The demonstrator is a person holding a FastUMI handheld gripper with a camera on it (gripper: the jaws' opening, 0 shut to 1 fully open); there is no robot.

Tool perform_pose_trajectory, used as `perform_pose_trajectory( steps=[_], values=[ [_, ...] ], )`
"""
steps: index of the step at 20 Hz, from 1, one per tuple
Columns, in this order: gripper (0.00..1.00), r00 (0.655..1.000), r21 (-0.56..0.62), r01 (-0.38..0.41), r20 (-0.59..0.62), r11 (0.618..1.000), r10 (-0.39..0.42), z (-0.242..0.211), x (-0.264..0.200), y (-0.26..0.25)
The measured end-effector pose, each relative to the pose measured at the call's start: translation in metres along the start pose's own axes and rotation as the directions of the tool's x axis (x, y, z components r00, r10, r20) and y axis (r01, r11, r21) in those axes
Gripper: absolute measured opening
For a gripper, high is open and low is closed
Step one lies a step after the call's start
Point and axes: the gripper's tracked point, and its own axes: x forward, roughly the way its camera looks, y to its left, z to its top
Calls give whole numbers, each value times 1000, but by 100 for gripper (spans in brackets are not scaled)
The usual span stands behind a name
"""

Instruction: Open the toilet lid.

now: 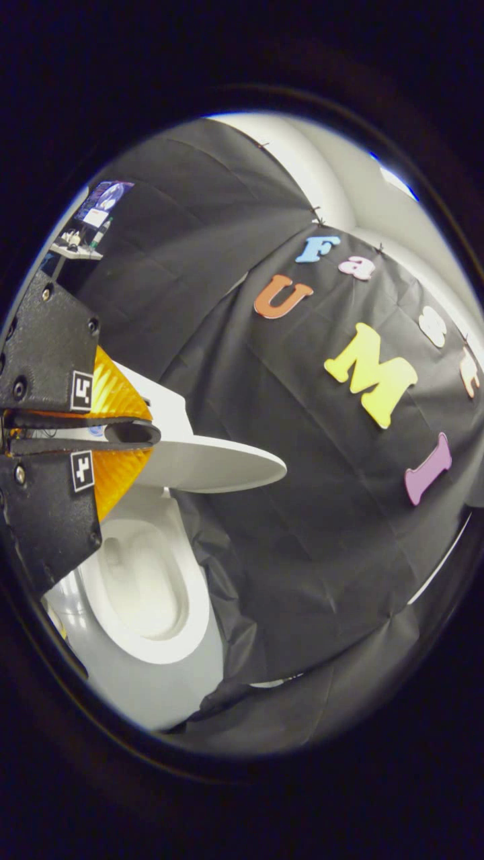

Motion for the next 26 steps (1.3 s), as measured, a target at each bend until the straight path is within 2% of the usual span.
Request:
perform_pose_trajectory(
  steps=[12,19,26],
  values=[
    [9,998,-131,-42,-52,990,35,-23,39,85],
    [9,997,-199,-35,-77,979,20,-42,60,119],
    [9,996,-253,8,-81,967,-29,-58,78,150]
  ],
)
